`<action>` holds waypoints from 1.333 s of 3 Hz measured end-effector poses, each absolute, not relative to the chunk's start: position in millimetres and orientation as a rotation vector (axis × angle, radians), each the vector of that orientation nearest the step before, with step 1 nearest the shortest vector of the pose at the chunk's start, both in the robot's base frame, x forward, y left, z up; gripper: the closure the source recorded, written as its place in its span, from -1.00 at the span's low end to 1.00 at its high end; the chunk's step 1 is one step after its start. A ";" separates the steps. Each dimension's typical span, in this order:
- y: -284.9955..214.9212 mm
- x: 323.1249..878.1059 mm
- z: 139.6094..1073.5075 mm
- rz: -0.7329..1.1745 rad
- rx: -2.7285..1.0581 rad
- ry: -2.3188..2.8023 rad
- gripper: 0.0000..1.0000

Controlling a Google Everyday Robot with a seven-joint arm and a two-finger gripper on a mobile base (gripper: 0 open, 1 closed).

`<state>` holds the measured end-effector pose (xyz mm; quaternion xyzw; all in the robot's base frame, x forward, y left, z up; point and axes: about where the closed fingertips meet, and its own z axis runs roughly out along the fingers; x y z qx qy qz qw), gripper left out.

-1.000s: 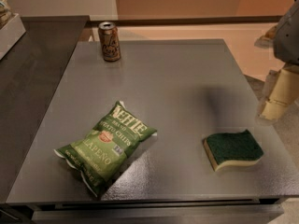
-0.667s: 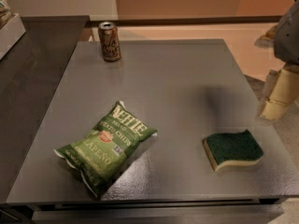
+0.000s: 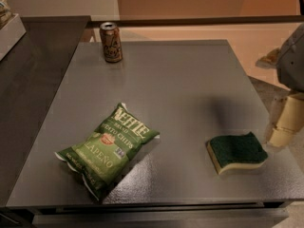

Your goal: Move sponge near orange can

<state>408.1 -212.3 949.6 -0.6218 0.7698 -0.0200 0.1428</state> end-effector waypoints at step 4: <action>-205.3 388.8 859.5 0.097 -1.979 2.146 -1.00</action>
Offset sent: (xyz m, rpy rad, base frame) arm -0.0200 0.0038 -0.0842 0.0036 0.0821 0.1576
